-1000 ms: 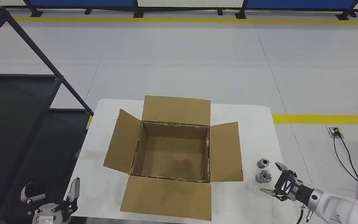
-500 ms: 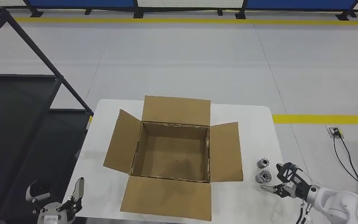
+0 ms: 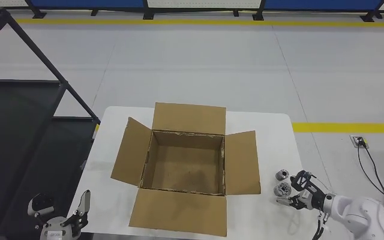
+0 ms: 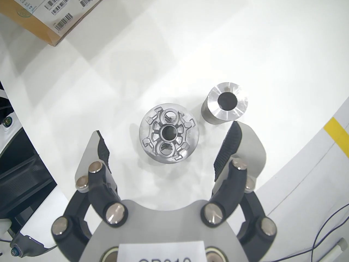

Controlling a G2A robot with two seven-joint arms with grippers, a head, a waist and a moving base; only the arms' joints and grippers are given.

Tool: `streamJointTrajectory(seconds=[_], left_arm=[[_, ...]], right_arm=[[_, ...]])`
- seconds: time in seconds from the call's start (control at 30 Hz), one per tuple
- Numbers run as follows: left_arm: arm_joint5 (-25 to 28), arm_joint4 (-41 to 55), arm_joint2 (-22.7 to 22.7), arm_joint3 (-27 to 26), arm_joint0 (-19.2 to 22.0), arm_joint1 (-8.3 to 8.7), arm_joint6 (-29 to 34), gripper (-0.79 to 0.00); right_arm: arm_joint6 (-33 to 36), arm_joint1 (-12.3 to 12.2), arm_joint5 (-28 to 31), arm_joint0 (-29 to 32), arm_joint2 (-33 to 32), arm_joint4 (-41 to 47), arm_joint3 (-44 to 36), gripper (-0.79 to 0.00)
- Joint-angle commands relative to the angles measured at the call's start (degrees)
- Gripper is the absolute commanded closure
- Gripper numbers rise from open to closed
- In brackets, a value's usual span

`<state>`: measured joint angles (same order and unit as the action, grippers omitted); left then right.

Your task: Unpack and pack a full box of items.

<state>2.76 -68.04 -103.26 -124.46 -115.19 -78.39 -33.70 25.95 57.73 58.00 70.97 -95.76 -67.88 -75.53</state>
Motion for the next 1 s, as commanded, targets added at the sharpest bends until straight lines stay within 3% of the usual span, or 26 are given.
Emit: streamJointTrajectory(seconds=[0.0,0.03,0.1,0.13,0.17,0.37,0.67,0.8,0.97], left_arm=[[0.0,0.0,0.0,0.0,0.0,0.00,0.0,-0.785],[0.0,0.0,0.0,0.0,0.0,0.00,0.0,-0.785],[0.0,0.0,0.0,0.0,0.0,0.00,0.0,-0.785],[0.0,0.0,0.0,0.0,0.0,0.00,0.0,-0.785],[0.0,0.0,0.0,0.0,0.0,0.00,0.0,-0.785],[0.0,0.0,0.0,0.0,0.0,0.00,0.0,-0.785],[0.0,0.0,0.0,0.0,0.0,0.00,0.0,-0.785],[0.0,0.0,0.0,0.0,0.0,0.00,0.0,-0.785],[0.0,0.0,0.0,0.0,0.0,0.00,0.0,-0.785]], right_arm=[[0.3,-0.2,0.0,-0.2,0.6,0.4,0.1,-0.388],[0.4,-0.3,0.0,-0.3,0.8,0.5,0.1,-0.372],[0.6,-0.5,0.0,-0.4,1.0,0.6,0.0,-0.197],[0.6,-0.7,0.0,-0.3,1.1,0.7,-0.1,-0.062],[0.6,-0.8,0.0,-0.4,1.2,0.8,-0.2,0.000],[0.1,-1.5,0.0,0.7,0.5,0.1,-3.8,0.000],[0.7,-2.5,-3.4,6.5,-4.0,-1.1,-24.1,0.000],[2.0,-2.9,-3.4,6.0,-6.4,3.1,-29.4,0.000],[4.3,-3.8,0.0,0.9,-6.7,13.2,-29.5,0.000]])
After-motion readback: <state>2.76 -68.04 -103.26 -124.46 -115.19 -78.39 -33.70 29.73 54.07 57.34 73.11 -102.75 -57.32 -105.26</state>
